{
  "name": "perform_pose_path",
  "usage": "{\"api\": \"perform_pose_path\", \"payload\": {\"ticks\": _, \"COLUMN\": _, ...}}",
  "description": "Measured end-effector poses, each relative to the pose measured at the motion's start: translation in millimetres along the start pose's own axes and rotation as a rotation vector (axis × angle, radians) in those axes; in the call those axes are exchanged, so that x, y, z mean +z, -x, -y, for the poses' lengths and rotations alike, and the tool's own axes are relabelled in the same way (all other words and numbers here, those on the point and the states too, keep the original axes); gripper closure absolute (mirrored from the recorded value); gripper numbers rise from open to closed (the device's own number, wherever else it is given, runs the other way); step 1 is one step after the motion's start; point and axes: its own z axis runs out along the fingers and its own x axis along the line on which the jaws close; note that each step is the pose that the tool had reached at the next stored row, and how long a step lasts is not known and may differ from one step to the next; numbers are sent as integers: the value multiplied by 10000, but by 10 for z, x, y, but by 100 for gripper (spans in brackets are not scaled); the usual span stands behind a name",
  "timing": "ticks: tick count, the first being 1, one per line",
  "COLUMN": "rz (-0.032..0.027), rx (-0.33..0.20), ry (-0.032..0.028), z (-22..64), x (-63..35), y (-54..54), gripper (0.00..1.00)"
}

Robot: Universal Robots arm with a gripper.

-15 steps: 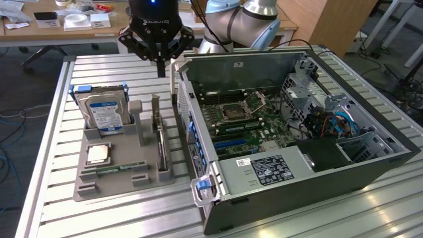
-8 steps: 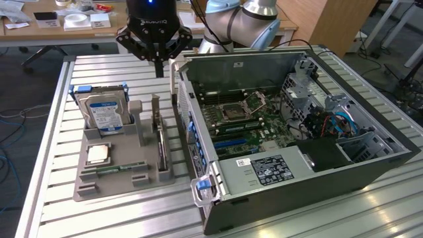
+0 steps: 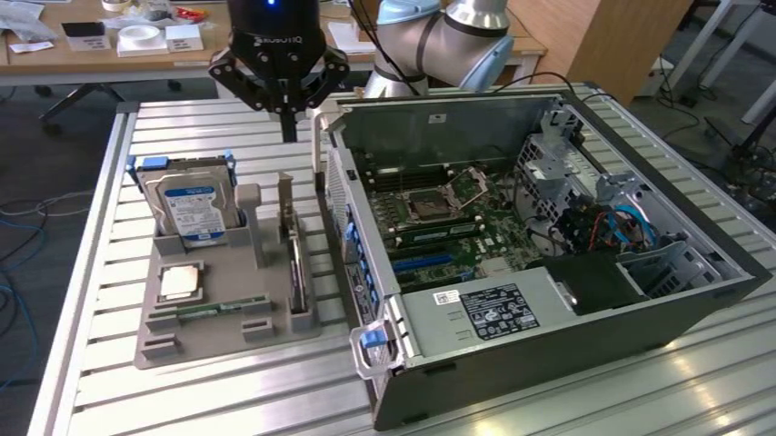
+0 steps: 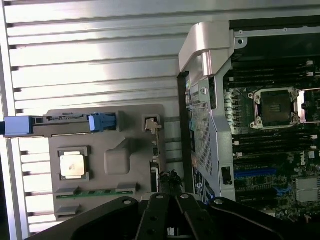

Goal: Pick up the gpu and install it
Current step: 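Reach for the gpu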

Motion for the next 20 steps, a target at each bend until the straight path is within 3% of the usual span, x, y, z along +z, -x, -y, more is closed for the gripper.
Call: {"api": "perform_pose_path", "payload": {"ticks": 20, "rz": 0, "rx": 2, "ry": -1, "z": 50, "x": -3, "y": -10, "gripper": 89}}
